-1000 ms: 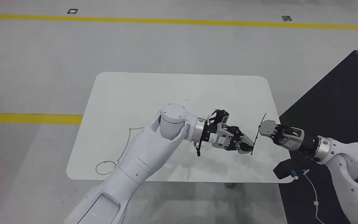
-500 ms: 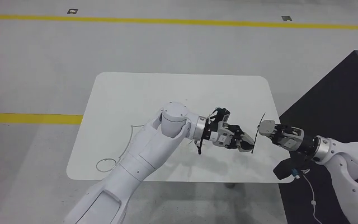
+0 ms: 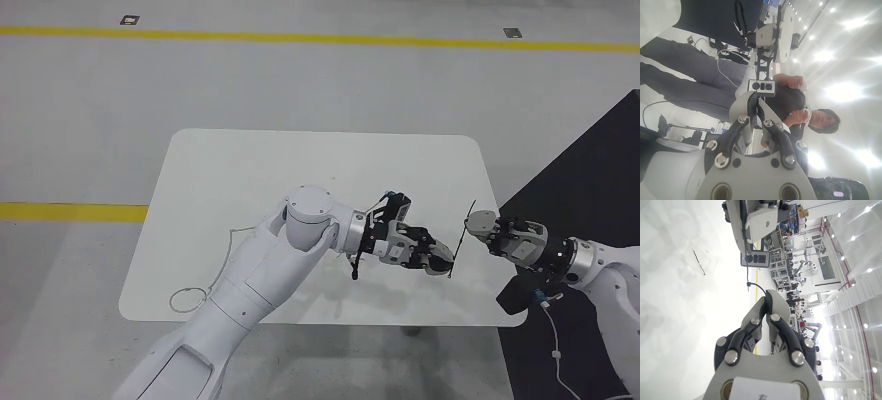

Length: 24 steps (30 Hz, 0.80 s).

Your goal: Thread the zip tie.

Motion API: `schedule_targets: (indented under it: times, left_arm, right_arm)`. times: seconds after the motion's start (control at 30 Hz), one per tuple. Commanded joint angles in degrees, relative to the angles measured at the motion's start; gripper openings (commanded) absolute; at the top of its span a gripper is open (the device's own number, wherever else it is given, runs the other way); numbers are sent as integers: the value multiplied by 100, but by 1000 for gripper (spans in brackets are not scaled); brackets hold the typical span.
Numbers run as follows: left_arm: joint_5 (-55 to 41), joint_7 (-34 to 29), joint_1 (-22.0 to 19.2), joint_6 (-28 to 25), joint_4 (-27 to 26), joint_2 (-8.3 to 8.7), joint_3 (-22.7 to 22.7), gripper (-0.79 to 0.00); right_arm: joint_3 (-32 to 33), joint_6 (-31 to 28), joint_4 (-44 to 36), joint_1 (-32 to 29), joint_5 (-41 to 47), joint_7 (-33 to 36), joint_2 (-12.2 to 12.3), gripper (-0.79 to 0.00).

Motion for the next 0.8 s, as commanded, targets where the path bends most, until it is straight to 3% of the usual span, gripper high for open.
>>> schedule_targets:
  times: [0.0,0.77]
  left_arm:
    - [17,-4,26,-8,-45,18,-21,-785]
    - [90,200,-62,76,-64,25,88,-785]
  right_arm:
    - [-12,-31,-5,7,27,7,10,-785]
    - [-117,-68,-98,-57,43,-46,123,-785]
